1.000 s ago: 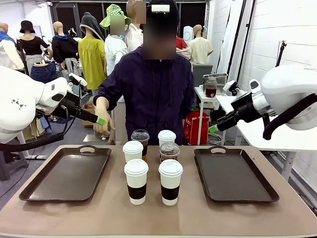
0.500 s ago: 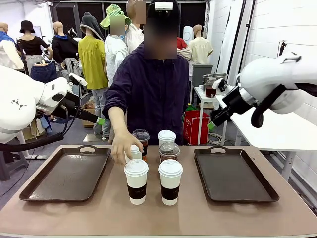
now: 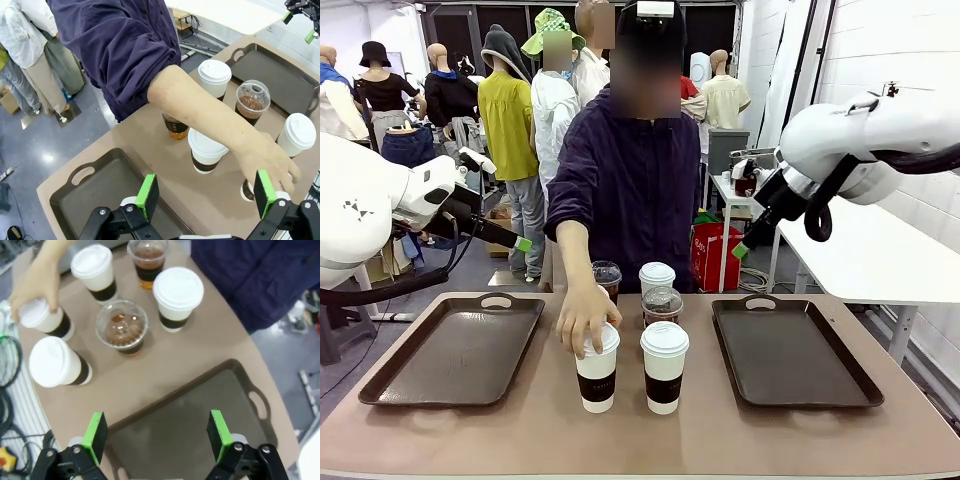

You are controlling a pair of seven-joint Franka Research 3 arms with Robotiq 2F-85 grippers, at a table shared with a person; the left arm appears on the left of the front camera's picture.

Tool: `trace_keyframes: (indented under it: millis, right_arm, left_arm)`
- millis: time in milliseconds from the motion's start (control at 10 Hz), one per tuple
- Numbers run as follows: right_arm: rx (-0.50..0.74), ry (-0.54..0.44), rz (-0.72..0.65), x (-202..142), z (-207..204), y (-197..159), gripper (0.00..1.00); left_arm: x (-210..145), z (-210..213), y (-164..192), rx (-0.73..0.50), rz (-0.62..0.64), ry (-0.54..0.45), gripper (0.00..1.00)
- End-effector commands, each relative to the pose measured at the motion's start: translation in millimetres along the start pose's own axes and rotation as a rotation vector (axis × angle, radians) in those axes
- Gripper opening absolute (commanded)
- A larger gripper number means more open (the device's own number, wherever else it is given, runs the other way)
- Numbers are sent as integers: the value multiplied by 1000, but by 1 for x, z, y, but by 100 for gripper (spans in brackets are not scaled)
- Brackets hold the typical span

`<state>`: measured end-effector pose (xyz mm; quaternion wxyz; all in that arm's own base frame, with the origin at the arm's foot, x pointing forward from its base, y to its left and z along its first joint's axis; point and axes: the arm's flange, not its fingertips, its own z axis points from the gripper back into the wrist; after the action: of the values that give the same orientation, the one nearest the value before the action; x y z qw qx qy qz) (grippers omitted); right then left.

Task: Distribute the coffee onto the tray.
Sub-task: Pick up one iced Americano and place it on the right Handle tray.

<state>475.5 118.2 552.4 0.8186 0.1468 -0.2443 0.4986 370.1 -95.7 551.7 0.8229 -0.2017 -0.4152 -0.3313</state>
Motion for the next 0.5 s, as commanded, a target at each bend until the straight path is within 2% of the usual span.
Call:
trace_keyframes:
  millis: [0,400]
  right_arm:
    - [136,-33,112,-7,-9,-21,100]
    - [242,-166,250,-34,-40,-36,100]
  left_arm:
    - [-1,1,1,0,3,1,100]
    - [-1,1,1,0,3,1,100]
